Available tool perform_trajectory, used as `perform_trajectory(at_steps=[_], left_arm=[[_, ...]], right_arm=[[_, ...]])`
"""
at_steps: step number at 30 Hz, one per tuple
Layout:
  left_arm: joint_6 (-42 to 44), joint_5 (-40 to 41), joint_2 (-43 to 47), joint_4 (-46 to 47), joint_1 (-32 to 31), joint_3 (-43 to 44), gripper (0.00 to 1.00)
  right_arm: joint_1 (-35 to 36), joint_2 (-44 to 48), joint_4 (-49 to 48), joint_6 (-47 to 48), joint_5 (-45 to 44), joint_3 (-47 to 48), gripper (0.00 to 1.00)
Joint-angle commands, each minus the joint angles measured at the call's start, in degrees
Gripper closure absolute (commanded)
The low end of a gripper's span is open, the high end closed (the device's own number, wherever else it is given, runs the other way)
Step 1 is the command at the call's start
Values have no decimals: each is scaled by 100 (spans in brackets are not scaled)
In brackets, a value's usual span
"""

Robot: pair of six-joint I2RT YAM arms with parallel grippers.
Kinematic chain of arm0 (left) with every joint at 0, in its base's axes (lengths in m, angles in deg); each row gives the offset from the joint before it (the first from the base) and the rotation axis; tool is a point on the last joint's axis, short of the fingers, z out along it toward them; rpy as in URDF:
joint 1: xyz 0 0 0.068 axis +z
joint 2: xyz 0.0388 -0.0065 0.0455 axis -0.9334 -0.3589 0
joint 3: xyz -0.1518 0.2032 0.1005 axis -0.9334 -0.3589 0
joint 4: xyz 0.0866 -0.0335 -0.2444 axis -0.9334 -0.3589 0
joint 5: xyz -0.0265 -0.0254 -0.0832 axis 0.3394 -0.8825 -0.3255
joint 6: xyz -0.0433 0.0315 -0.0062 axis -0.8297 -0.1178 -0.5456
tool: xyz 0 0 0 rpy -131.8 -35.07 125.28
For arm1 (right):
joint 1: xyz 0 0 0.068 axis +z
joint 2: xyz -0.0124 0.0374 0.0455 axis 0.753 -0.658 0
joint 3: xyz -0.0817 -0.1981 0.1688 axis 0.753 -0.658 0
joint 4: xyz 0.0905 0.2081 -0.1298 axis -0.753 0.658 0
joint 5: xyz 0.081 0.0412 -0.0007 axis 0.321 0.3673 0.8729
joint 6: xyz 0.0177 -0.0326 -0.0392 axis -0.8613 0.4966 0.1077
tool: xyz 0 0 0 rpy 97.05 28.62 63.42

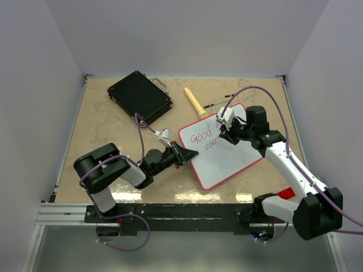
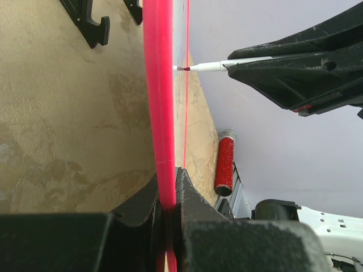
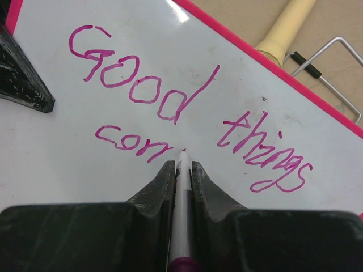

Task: Write a sentence on the whiteboard
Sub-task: Write on the whiteboard with the whiteboard marker without the cap.

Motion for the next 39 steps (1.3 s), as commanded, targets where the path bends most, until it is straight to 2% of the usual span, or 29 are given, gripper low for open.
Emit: perform_trajectory(at_steps=[1, 16, 26, 39], left_arm=[[421, -147, 43, 1737, 25, -64, 100], [421, -156, 17, 1763, 25, -64, 100], [421, -156, 26, 1763, 25, -73, 100], [412, -173, 17, 1781, 33, -64, 100]], right_arm=[[19, 1, 273, 345, 266, 164, 100], [19, -87, 854, 742, 539, 234, 100], [19, 45, 222, 214, 504, 410, 100], [10, -113, 107, 170, 390, 322, 100]])
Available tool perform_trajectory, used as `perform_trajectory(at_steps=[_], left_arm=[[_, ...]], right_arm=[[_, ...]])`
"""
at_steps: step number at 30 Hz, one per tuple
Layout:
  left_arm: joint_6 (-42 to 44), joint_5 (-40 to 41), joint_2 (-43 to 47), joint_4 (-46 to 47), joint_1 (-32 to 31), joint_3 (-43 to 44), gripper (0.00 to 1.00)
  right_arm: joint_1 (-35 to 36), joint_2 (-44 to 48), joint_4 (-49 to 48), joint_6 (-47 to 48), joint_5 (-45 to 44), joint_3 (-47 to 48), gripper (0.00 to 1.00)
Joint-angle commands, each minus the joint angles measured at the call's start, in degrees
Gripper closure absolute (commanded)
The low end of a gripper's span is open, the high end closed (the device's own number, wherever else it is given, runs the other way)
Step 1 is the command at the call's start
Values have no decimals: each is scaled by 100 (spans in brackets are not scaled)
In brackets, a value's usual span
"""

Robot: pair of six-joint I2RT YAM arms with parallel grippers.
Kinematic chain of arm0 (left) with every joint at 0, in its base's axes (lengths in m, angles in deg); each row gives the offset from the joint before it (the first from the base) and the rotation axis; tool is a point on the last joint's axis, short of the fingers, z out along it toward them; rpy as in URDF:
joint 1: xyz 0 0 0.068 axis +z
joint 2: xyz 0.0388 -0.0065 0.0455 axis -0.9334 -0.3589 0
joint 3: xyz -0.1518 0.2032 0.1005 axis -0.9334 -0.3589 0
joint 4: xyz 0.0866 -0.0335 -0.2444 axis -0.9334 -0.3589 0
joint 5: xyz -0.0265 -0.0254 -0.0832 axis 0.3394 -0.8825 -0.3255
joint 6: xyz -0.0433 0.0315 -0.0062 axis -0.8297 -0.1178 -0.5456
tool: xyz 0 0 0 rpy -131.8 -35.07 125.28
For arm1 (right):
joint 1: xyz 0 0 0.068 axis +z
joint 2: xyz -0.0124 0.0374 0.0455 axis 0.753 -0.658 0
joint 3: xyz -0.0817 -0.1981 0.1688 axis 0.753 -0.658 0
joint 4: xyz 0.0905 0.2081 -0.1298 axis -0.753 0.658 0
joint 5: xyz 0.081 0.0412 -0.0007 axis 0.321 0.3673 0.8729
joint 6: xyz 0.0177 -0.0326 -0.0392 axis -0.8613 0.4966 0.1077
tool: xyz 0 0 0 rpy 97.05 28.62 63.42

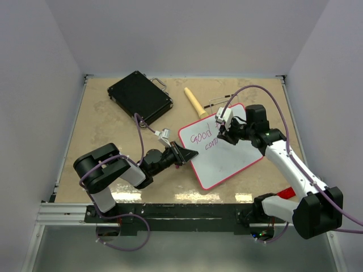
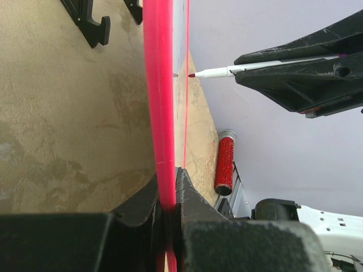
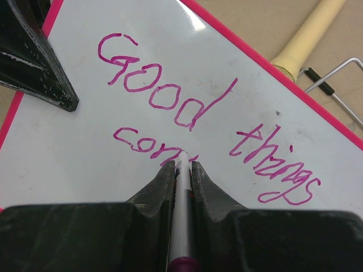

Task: Write a sentence on the whiteboard
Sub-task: Write on the whiteboard with the whiteboard marker without the cap.

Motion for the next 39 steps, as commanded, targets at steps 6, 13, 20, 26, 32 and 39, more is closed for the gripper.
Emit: perform_trajectory(at_steps=[6, 13, 20, 26, 32, 39], left_arm=[[414, -138, 26, 1752, 12, -49, 100], [414, -147, 8, 1779, 20, -66, 100], [414, -156, 8, 1787, 20, -58, 100], [405, -156, -1, 1796, 20, -58, 100], [405, -147, -1, 1796, 20, -58, 100], [414, -138, 26, 1796, 29, -102, 100]], right_arm=[[12, -56, -137, -24, -50, 121, 100], [21, -100, -164, -50, -146, 112, 100], [12, -144, -199, -77, -199, 121, 100], [21, -170, -330, -173, -357, 103, 100], [21, -179, -375, -235, -524, 77, 100], [12, -135, -190, -147, -393, 59, 100]])
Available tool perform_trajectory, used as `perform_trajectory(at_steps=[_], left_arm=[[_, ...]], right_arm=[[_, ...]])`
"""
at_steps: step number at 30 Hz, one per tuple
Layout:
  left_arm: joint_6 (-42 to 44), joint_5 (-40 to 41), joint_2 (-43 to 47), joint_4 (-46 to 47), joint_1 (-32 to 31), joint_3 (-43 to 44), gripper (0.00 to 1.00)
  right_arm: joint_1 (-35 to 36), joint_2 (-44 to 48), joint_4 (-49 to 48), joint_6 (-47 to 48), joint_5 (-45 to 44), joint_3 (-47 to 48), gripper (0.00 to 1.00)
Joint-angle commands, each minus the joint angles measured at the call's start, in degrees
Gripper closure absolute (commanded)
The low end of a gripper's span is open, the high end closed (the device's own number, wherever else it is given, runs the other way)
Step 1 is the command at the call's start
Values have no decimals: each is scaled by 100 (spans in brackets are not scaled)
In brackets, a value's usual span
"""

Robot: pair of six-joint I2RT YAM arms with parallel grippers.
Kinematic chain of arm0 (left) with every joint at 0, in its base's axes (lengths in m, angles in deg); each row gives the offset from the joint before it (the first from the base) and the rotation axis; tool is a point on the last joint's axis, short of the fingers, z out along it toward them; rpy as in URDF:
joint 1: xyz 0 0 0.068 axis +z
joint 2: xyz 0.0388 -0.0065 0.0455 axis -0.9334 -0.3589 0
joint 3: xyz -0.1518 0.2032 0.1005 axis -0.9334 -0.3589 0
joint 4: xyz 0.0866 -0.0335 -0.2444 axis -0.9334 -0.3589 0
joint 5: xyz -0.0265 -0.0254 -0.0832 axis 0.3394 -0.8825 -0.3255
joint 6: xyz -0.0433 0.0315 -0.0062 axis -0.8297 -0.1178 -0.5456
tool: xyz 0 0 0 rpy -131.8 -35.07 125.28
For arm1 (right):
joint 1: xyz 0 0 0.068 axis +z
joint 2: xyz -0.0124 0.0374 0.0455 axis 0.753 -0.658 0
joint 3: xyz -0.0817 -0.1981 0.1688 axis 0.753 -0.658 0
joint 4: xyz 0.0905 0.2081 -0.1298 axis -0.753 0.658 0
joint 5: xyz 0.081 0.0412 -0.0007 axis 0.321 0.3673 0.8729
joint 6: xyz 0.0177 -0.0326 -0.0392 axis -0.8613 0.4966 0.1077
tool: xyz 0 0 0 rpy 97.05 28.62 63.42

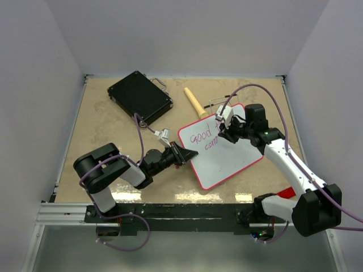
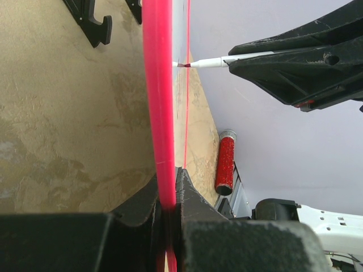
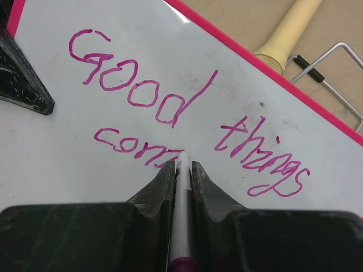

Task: Write a sentence on the whiteboard
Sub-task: Write on the whiteboard with the whiteboard marker without the cap.

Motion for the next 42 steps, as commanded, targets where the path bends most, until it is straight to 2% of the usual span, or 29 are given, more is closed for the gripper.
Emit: perform_trajectory(at_steps=[1, 8, 14, 42], left_arm=[[421, -134, 34, 1803, 16, -89, 100], [421, -116, 26, 1803, 25, -115, 100], [421, -116, 17, 1803, 16, -115, 100], [394, -151, 34, 1785, 42, -150, 100]], right_arm=[[21, 11, 76, 65, -4, 59, 100], [-137, 600, 112, 30, 445, 59, 100], [-594, 767, 103, 30, 937, -55, 100], [-726, 618, -29, -5, 1069, -222, 100]])
